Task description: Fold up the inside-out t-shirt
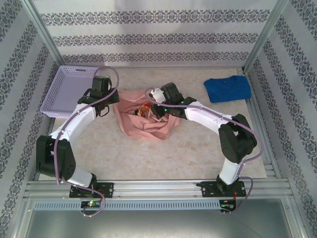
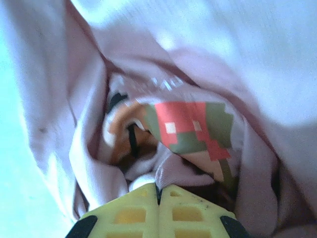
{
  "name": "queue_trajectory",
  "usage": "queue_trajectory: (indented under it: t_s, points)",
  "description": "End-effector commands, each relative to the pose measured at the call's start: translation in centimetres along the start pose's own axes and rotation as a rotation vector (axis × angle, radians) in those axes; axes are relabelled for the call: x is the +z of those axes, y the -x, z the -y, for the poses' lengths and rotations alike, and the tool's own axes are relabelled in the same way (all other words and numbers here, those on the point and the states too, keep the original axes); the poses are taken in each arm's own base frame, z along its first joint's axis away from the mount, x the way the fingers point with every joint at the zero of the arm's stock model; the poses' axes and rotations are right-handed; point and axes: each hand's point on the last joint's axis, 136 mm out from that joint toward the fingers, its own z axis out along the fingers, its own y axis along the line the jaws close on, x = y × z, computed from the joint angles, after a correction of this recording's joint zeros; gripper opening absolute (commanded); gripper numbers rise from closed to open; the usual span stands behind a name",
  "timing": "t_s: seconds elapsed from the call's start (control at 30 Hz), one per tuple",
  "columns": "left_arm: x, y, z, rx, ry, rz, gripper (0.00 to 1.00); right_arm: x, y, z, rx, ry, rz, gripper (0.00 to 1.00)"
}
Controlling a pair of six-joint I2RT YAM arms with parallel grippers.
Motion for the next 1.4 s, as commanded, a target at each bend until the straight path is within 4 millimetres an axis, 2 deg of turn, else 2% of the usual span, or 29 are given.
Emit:
queue_trajectory:
  t_s: [0.0,0.1,0.17,0.27,0.33,0.37,0.4,0.47,0.5,0.6,0.7,0.8,0.87,1.0,1.03,1.07,1.13,1.17,1.23,1.3,1.37]
  points:
    - [0.7,-0.1,1.6,-0.020,-0.075,0.009,0.00,-4.7,8.8,-2.1,-0.037,0.125,0.296,0.00]
    - [1.8,-0.8,-0.9,-0.038,0.036,-0.016,0.00,-8.7,11.0,-2.1,-0.025,0.187,0.416,0.00]
    - [2.7,-1.8,-3.8,-0.075,0.121,-0.048,0.00,-11.5,10.9,-1.6,-0.020,0.196,0.461,0.00]
    - [3.5,-3.5,-7.1,-0.130,0.198,-0.076,0.00,-13.5,9.1,-1.1,-0.028,0.185,0.484,0.00]
    - [3.8,-4.5,-7.3,-0.127,0.196,-0.102,0.00,-13.3,7.4,-1.1,-0.034,0.182,0.464,0.00]
    - [3.9,-5.1,-6.6,-0.133,0.158,-0.123,0.00,-13.1,6.5,-1.1,-0.033,0.184,0.448,0.00]
    - [3.8,-5.6,-6.0,-0.138,0.122,-0.141,0.07,-12.7,5.6,-1.0,-0.027,0.185,0.433,0.00]
    - [3.0,-6.5,-4.1,-0.138,0.039,-0.168,0.33,-11.9,4.0,-0.7,-0.018,0.172,0.402,0.00]
    - [2.3,-6.8,-3.3,-0.128,0.013,-0.168,0.44,-11.6,3.4,-0.5,-0.013,0.168,0.385,0.00]
    - [-0.6,-7.0,0.1,-0.044,-0.066,-0.142,0.64,-10.5,1.9,-0.2,0.002,0.170,0.337,0.00]
    - [-3.3,-8.1,4.4,0.048,-0.188,-0.141,0.72,-10.0,1.0,0.1,0.009,0.161,0.313,0.00]
    - [-5.0,-10.2,10.4,0.092,-0.419,-0.190,0.73,-10.1,0.9,0.4,0.010,0.148,0.313,0.00]
    - [-5.3,-11.5,13.6,0.127,-0.519,-0.240,0.73,-10.2,0.9,0.5,0.014,0.142,0.312,0.00]
    - [-3.3,-12.9,15.7,0.139,-0.577,-0.312,0.71,-10.5,1.2,0.6,0.015,0.131,0.322,0.00]
    - [-2.7,-13.0,16.4,0.140,-0.595,-0.324,0.67,-10.6,1.4,0.5,0.015,0.133,0.330,0.00]
    - [-1.8,-13.3,16.8,0.137,-0.605,-0.341,0.62,-10.8,1.6,0.5,0.016,0.131,0.335,0.00]
    - [-0.4,-12.9,17.8,0.138,-0.616,-0.354,0.39,-11.4,2.1,0.5,0.013,0.118,0.350,0.00]
    - [0.6,-12.7,17.6,0.131,-0.583,-0.353,0.27,-11.8,2.5,0.5,0.007,0.107,0.358,0.00]
    - [1.6,-11.5,16.4,0.093,-0.525,-0.316,0.10,-13.0,3.2,0.5,-0.008,0.076,0.364,0.00]
    - [2.0,-9.6,13.7,0.006,-0.467,-0.266,0.02,-14.9,4.0,0.5,-0.017,0.045,0.382,0.00]
    - [2.4,-8.5,9.3,-0.106,-0.378,-0.229,0.00,-17.6,5.0,0.5,-0.011,0.027,0.428,0.00]
